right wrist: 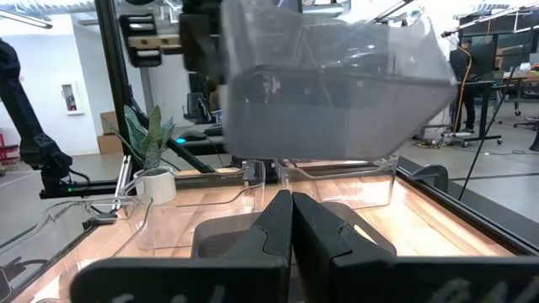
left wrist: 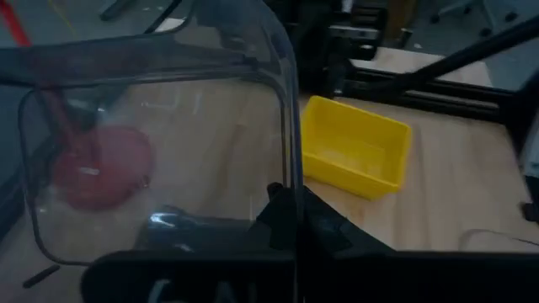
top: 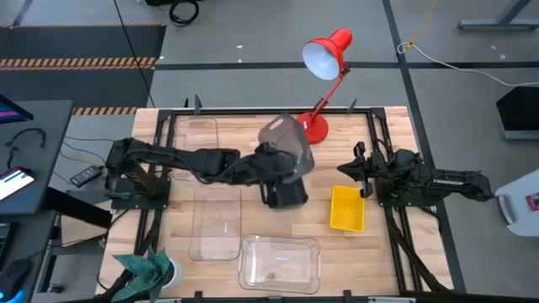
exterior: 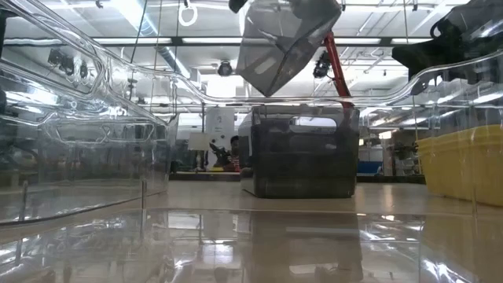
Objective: Stack baskets by color
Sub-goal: Stack the top black bin on the bottom black bin
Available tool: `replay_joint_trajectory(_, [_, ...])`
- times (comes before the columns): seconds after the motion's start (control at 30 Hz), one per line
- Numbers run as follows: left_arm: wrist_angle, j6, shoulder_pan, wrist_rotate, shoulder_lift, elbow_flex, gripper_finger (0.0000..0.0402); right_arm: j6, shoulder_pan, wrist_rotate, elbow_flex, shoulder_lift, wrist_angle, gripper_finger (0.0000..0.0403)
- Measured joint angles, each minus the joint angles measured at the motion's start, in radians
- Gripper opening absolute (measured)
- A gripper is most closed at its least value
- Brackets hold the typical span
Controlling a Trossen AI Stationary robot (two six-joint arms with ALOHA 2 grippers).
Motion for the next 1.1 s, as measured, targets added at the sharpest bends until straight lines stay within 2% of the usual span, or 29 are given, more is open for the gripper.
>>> replay_joint_trajectory(0.3, [0.017,-0.049,-0.045,-0.026,0.044,0.001,0.0,0.0,0.0,0.0,0.0,0.0,0.003,0.0016])
replay_joint_trajectory(0.6, [0.004,-0.112,-0.052,0.034,0.126,0.006,0.0,0.0,0.0,0.001,0.0,0.004,0.019,0.0016])
replay_joint_trajectory(0.77, [-0.135,-0.113,-0.075,0.041,0.218,0.142,0.0,0.0,0.0,0.0,0.0,0.004,0.022,0.0016])
replay_joint_trajectory(0.93, [-0.364,-0.111,-0.085,0.06,0.337,0.318,0.0,0.0,0.0,0.0,0.0,0.004,0.023,0.0016])
replay_joint_trajectory(1.1, [-0.462,-0.112,-0.074,0.072,0.394,0.381,0.0,0.0,0.0,0.0,0.0,0.004,0.022,0.0016])
